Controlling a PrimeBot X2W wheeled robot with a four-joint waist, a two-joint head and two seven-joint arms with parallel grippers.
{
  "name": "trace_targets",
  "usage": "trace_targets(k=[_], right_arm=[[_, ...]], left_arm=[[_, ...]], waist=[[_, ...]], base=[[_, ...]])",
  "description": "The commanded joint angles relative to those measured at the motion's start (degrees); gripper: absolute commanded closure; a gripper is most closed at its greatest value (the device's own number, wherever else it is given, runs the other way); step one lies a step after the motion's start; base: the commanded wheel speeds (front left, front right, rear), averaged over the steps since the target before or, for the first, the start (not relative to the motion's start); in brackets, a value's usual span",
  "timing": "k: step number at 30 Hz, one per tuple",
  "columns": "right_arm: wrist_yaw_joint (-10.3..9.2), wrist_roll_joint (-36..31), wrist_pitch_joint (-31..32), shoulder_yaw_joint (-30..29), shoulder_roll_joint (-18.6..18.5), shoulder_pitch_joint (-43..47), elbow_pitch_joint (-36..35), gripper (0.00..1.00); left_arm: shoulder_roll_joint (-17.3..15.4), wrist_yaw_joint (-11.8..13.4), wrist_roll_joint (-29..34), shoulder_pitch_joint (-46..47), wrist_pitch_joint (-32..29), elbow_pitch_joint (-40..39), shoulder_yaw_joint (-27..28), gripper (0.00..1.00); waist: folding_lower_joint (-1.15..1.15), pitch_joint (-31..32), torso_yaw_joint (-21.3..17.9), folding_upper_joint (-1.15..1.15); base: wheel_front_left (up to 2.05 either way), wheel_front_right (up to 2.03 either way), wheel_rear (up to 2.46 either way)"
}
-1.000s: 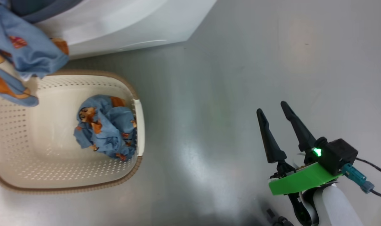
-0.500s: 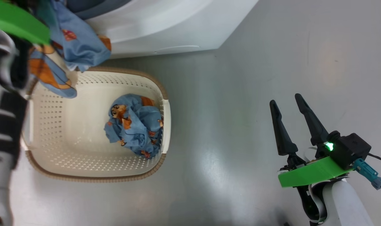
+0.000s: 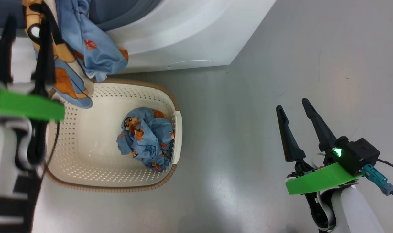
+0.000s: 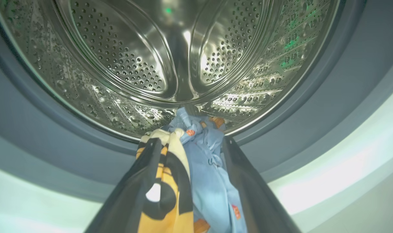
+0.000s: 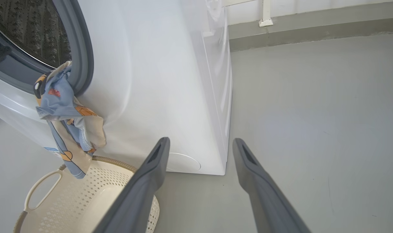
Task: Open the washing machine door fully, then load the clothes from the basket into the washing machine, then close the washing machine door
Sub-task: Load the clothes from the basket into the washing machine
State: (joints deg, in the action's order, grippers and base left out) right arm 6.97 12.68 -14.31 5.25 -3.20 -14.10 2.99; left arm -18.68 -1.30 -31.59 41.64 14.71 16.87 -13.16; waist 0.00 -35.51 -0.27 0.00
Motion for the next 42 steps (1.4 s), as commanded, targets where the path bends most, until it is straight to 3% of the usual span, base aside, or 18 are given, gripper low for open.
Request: trace_targets(k=[1,13,23,42], right_arm=[[0.52,-0.09,-0.69,1.84,0.33,1.36,-1.05,0.0],[0.52,-0.83,-0.69,1.46,0.33,2.34,-0.83,0.0],[0.52,-0.96,-0.69,1.87,0.33,2.9,-0.69,0.0],[0.52,-1.0,-0.69,1.73,0.33,2.87,-0.66,0.0]], left_arm=[[-3.1,0.87,-0.83,-4.8,0.29,-3.49,3.16,0.0],[-2.73,5.42,-1.35,-24.45,0.29,-14.97,8.05,0.0],[-0.51,7.65,-0.1,-33.54,0.29,-19.07,9.77,0.0],[0.78,5.84,0.94,-35.38,0.29,-19.34,11.18,0.0]], waist=[[0.0,0.45,-0.17,0.0],[0.0,2.64,0.69,0.0],[0.0,3.51,0.84,0.0],[0.0,3.39,0.61,0.0]], base=[[0.0,0.0,0.0],[0.0,0.0,0.0],[0.0,0.0,0.0],[0.0,0.0,0.0]])
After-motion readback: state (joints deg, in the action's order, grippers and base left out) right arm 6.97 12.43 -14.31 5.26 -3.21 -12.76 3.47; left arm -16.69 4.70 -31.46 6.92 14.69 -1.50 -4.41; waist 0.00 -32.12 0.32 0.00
